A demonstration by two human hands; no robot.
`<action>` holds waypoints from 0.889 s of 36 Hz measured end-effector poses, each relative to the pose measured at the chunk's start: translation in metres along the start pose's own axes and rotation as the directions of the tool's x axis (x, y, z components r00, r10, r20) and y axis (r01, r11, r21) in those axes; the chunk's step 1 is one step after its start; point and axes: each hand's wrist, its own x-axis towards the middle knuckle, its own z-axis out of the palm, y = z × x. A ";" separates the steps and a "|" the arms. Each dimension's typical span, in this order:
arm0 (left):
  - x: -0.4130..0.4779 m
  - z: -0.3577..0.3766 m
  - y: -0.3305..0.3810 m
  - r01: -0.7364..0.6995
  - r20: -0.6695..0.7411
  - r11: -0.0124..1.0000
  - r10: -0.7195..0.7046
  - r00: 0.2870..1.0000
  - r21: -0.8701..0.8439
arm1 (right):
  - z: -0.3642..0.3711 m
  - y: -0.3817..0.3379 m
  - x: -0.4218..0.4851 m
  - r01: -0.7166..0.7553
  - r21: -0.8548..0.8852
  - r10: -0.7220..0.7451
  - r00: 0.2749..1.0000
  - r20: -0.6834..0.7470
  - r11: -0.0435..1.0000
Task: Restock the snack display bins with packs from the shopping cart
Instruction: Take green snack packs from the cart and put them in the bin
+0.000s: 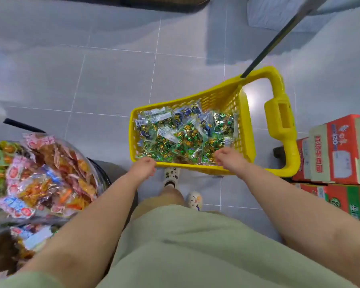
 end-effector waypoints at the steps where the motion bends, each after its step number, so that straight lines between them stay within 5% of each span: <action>1: 0.008 -0.004 0.008 -0.006 0.001 0.999 0.006 1.000 0.045 | 0.000 -0.006 0.008 0.015 0.010 -0.014 0.999 -0.031 1.000; 10: 0.062 -0.032 0.058 0.058 0.126 0.992 -0.072 0.989 0.114 | 0.010 -0.077 0.067 0.129 -0.251 -0.168 0.975 -0.143 0.959; 17: 0.092 -0.016 0.084 0.111 0.227 0.993 -0.117 0.967 0.037 | 0.028 -0.096 0.100 0.038 -0.515 -0.080 0.995 -0.061 0.857; 21: 0.100 -0.009 0.094 0.063 0.299 0.994 -0.086 0.950 0.086 | 0.031 -0.094 0.103 0.031 -0.464 -0.085 0.992 -0.094 0.885; 26: 0.109 -0.005 0.102 0.024 0.355 0.993 -0.065 0.933 0.117 | 0.033 -0.096 0.109 -0.011 -0.687 -0.063 0.995 -0.082 0.727; 32: 0.112 0.014 0.106 0.035 0.347 0.996 -0.062 0.936 0.082 | 0.028 -0.097 0.117 0.038 -0.570 -0.079 0.996 -0.048 0.821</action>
